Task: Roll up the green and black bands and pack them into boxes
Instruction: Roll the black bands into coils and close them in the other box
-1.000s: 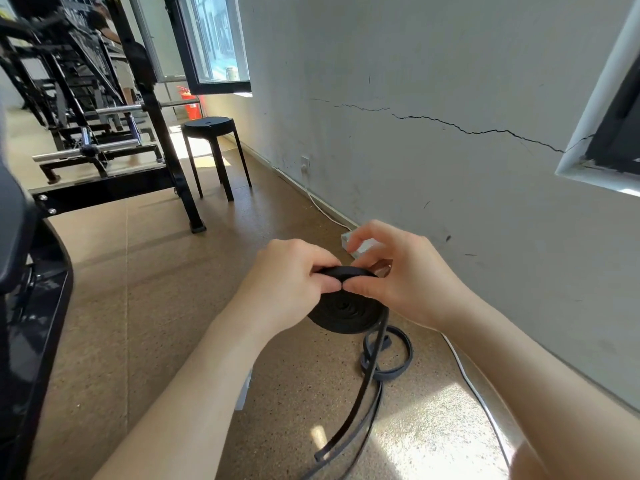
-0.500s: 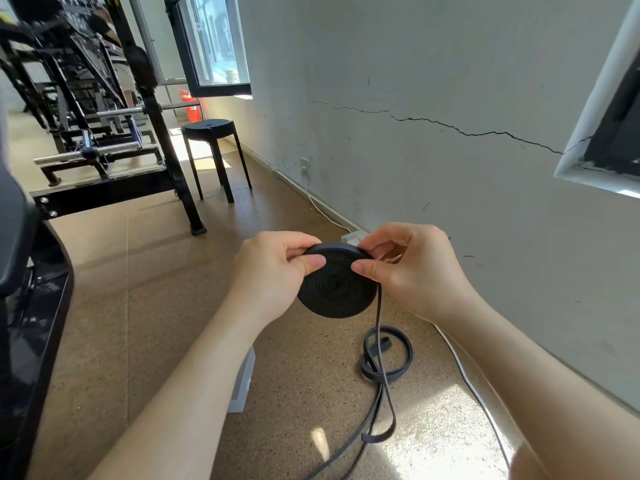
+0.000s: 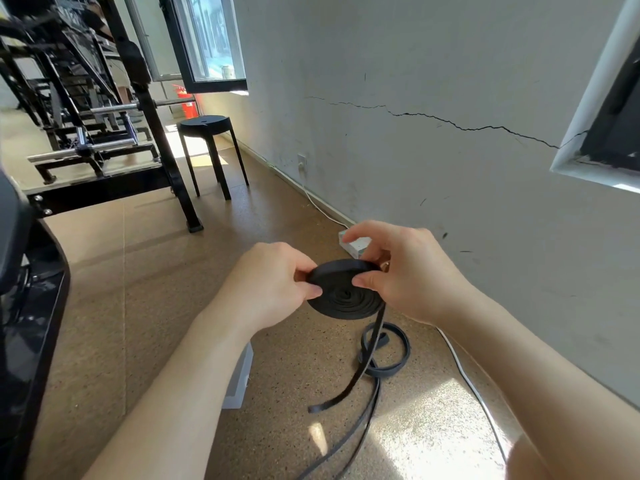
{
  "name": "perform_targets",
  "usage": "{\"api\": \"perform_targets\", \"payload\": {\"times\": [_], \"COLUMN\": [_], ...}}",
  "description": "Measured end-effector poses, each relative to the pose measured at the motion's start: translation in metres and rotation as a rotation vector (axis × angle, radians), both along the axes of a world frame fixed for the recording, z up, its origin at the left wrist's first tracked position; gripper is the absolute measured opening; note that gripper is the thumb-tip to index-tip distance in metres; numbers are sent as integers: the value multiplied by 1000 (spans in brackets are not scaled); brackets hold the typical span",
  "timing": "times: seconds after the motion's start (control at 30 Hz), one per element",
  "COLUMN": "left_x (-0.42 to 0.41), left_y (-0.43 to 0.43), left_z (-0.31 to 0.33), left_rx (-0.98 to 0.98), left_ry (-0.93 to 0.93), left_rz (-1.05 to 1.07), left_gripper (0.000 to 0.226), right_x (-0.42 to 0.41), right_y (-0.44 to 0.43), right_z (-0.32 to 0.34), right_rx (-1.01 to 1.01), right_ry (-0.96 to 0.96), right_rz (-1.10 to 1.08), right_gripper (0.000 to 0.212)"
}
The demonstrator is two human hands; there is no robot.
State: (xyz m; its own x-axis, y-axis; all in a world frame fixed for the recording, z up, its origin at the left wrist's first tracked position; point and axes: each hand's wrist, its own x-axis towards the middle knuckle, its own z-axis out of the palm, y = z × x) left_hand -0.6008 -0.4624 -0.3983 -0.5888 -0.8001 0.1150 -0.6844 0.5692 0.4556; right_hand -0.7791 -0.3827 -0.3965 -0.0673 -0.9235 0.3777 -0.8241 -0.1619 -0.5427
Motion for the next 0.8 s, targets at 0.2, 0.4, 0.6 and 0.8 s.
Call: {"api": "perform_targets", "payload": {"times": [0.2, 0.4, 0.6, 0.8], "left_x": [9, 9, 4, -3], "left_y": [3, 4, 8, 15], "left_z": [7, 10, 8, 6], "left_rx": [78, 63, 118, 98], "left_ry": [169, 56, 64, -4], "left_rz": [-56, -57, -83, -147], "left_gripper": [27, 17, 16, 33], "right_x": [0, 6, 3, 5], "right_y": [0, 1, 3, 4], "right_z": [4, 5, 8, 6], "right_rx": [29, 92, 139, 171], "right_ry": [40, 105, 104, 100], "right_rz": [10, 80, 88, 116], "right_gripper": [34, 40, 52, 57]}}
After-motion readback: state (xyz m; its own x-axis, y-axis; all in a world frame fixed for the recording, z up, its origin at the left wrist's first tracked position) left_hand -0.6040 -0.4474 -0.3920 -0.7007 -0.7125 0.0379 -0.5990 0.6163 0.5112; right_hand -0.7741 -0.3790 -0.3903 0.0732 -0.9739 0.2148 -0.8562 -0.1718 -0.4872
